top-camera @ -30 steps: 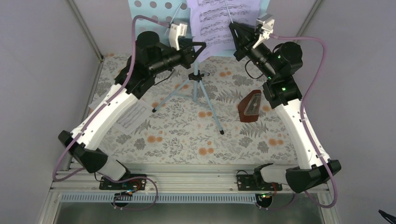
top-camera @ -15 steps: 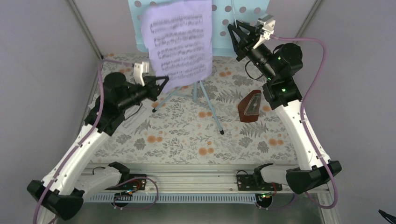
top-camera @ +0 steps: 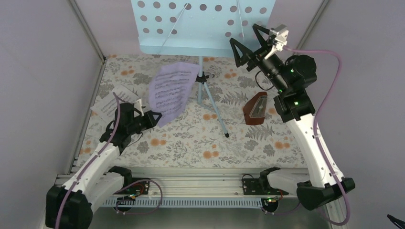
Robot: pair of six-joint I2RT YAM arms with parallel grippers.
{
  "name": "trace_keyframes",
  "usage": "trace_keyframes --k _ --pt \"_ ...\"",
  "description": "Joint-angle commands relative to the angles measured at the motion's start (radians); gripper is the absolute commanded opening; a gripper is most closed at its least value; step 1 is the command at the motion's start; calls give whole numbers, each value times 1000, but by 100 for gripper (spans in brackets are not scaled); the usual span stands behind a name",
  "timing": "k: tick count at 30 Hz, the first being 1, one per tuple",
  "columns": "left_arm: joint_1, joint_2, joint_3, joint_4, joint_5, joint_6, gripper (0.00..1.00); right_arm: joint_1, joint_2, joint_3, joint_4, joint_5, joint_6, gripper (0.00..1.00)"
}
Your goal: Pack up the instrument practice props
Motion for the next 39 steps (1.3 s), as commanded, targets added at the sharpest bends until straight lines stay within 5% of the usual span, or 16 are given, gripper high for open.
trace_keyframes --k 1,13,20,39 --pt "134 41 -77 120 121 -36 3 -7 -81 -44 -16 31 -22 100" --pt "596 130 -239 183 376 -49 2 -7 -233 -141 -80 139 -65 100" --pt "756 192 -249 139 390 22 2 -7 -278 -187 -97 177 -64 100" --pt "802 390 -146 150 376 173 2 -7 -294 -230 -107 182 -36 100"
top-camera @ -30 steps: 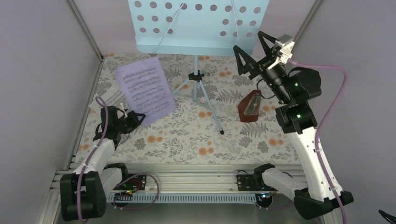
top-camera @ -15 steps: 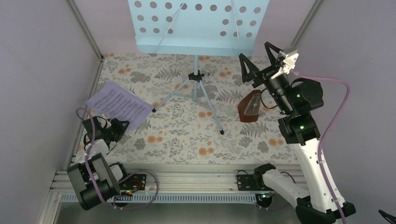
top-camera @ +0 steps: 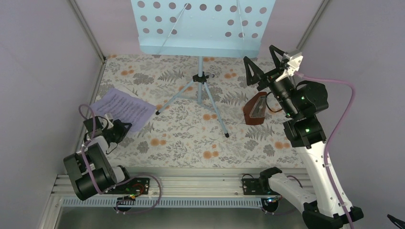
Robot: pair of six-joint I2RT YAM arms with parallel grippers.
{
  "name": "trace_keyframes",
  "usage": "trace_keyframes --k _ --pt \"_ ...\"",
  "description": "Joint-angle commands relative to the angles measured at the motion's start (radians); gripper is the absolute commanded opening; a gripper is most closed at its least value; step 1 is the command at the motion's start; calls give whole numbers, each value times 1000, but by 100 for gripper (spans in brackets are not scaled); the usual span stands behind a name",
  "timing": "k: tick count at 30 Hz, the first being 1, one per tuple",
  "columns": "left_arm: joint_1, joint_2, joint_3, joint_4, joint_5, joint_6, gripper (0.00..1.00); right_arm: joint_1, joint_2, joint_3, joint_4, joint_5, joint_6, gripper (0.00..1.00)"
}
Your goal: Pack up the instrument practice props
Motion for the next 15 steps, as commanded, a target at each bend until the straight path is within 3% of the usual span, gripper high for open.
trace_keyframes --k 1,11,13,15 --pt "5 23 44 6 15 57 2 -7 -13 -21 1 19 15 100" --pt "-38 91 75 31 27 66 4 -7 -27 -44 -2 22 31 100" --pt "-37 80 78 28 27 65 15 -7 -32 -45 -11 26 31 100" --pt "-38 53 84 18 13 63 36 -7 -41 -50 -15 34 29 100"
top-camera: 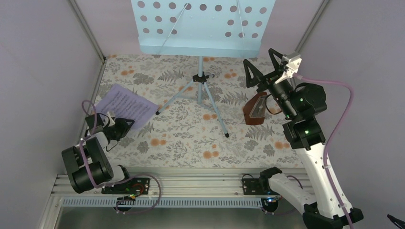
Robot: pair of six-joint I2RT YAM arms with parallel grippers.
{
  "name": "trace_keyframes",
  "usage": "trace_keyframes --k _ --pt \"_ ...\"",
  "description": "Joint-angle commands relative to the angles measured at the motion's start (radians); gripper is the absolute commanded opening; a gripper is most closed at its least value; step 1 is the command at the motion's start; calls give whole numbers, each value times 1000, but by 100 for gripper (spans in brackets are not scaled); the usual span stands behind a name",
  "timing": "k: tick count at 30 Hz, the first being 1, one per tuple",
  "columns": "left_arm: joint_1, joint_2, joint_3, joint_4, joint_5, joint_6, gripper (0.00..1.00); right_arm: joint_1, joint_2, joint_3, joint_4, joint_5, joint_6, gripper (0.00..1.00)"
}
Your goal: Pack up the instrument practice props
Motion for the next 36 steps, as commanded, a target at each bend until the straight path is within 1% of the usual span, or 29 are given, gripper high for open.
trace_keyframes --k 1,3,4,5,7,8,10,12,14,17,21,24,26,27,29,30,32,34,36 --pt "-1 -49 41 -1 -6 15 49 -7 -31 -20 -11 31 13 100" --pt "-2 -89 60 -35 -42 19 73 -7 -44 -33 -13 35 13 100" --pt "-1 -113 70 -59 -64 25 80 -7 -52 -43 -15 36 12 100" --pt "-1 -135 83 -83 -94 31 87 -7 -58 -54 -18 36 12 100" --pt "0 -184 109 -141 -161 51 97 -7 -72 -81 -25 37 13 100" --pt "0 -206 124 -185 -209 68 98 -7 -80 -100 -29 36 15 100" --pt "4 -261 155 -241 -315 102 100 -7 -92 -143 -24 34 20 100" --pt "7 -344 164 -261 -389 106 100 -7 -97 -182 -18 23 22 100" --pt "7 -398 171 -268 -430 106 100 -7 -94 -209 -13 2 32 100" --pt "7 -422 215 -291 -461 130 100 -6 -95 -267 25 -57 57 100" --pt "3 -387 254 -328 -400 175 100 -7 -84 -352 70 -110 107 100" --pt "-4 -396 268 -316 -327 197 100 -7 -64 -397 86 -152 121 100" --pt "-28 -401 315 -309 -270 232 100 -7 -36 -421 84 -214 106 100" --pt "-42 -391 356 -319 -266 249 100 -7 -17 -428 84 -273 87 100" --pt "-129 -368 450 -345 -307 264 99 2 35 -445 91 -387 38 100" --pt "-174 -372 484 -324 -333 258 98 13 58 -453 99 -401 26 99" --pt "-278 -400 521 -240 -372 243 98 38 116 -475 144 -372 17 98" --pt "-377 -395 551 -162 -387 241 98 62 168 -497 211 -318 10 97" --pt "-432 -350 593 -134 -375 256 98 81 234 -497 259 -264 -9 94"
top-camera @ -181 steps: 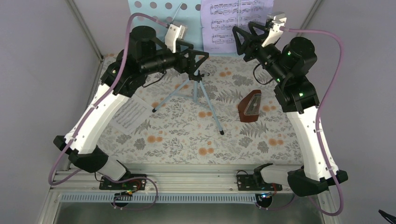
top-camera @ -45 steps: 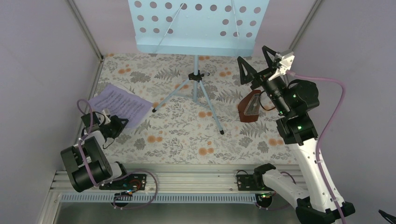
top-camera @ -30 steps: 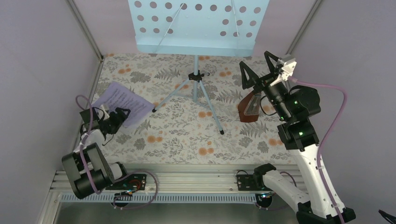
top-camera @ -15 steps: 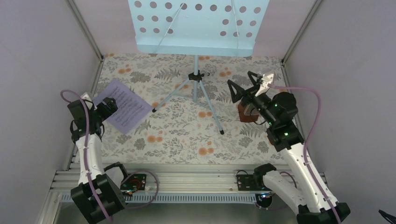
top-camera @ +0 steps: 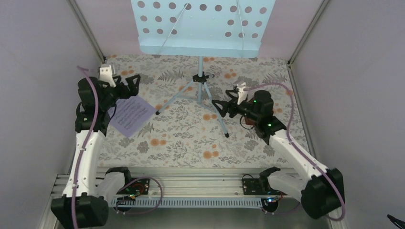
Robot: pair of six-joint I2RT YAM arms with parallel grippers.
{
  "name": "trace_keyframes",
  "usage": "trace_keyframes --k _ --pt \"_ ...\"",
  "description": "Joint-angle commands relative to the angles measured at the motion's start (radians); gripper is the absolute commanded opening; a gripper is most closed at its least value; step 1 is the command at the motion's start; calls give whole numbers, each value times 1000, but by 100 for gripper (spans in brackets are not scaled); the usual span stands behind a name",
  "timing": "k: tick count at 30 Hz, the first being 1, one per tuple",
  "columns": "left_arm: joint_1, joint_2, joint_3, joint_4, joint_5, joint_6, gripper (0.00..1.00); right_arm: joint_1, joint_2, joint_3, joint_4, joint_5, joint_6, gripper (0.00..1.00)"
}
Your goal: Pack up the instrument practice props
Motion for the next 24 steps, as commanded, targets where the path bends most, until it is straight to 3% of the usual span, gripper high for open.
trace_keyframes --k 1,4,9,19,23,24 --pt "-113 66 93 110 -3 48 98 46 127 -16 142 62 -63 93" --pt "-126 117 130 102 -29 95 98 71 244 39 141 121 -128 88" --pt "-126 113 55 189 -79 153 99 88 378 111 142 158 -181 76" --pt "-125 155 50 171 -65 143 99 106 518 201 166 102 -194 40" --pt "-125 161 46 172 -66 141 99 114 507 199 176 178 -160 7" --pt "-125 163 46 170 -66 139 99 115 496 193 177 201 -148 4"
